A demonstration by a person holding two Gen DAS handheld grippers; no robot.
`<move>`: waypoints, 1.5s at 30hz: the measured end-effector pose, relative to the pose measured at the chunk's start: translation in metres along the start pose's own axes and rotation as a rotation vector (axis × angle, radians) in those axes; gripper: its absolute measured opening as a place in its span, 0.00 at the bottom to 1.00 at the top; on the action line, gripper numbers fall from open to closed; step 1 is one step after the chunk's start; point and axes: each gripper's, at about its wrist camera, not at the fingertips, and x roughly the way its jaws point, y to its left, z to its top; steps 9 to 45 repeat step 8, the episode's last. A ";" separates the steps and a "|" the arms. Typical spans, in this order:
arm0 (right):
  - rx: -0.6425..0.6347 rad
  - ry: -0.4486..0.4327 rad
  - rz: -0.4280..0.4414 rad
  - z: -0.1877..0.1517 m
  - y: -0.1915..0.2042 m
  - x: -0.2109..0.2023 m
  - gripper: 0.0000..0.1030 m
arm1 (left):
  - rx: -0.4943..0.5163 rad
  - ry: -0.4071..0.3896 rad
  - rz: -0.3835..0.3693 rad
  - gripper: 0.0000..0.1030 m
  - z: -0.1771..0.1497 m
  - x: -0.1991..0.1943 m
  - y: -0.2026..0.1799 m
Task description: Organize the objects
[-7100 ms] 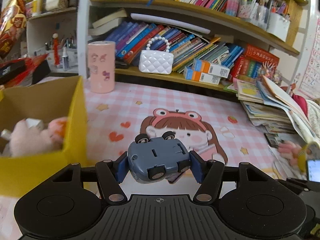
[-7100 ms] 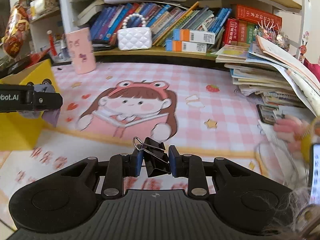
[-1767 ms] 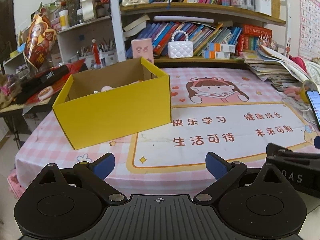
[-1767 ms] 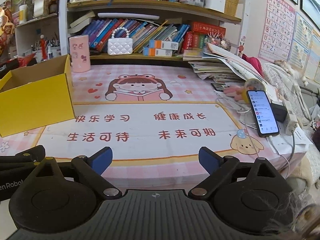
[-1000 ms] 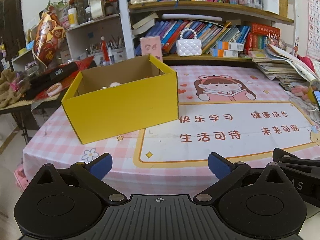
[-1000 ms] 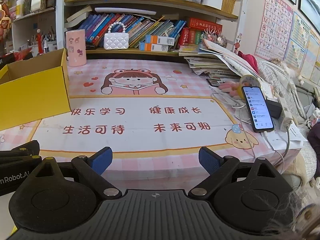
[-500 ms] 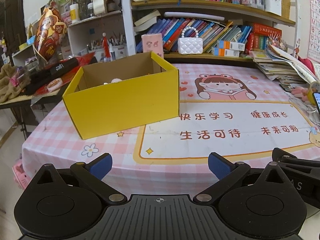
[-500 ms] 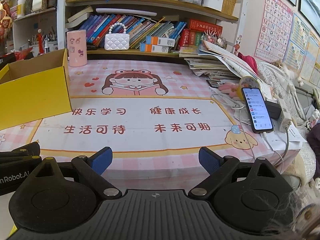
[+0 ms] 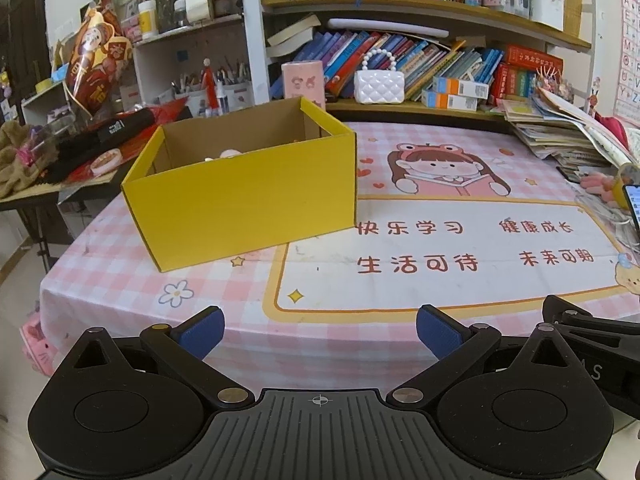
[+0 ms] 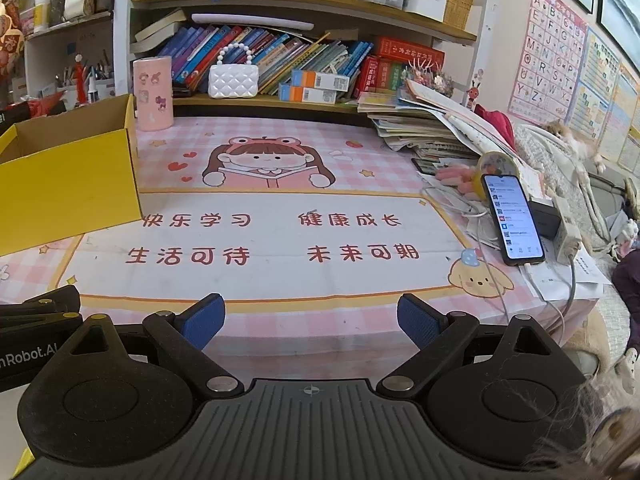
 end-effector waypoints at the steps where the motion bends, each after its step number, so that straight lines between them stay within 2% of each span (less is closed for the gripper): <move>1: -0.001 -0.001 -0.002 0.000 0.000 0.000 0.90 | -0.001 -0.001 -0.003 1.00 0.000 0.000 0.000; 45: -0.003 0.001 -0.005 0.000 -0.002 0.002 0.90 | -0.011 -0.009 -0.021 1.00 0.001 0.001 0.000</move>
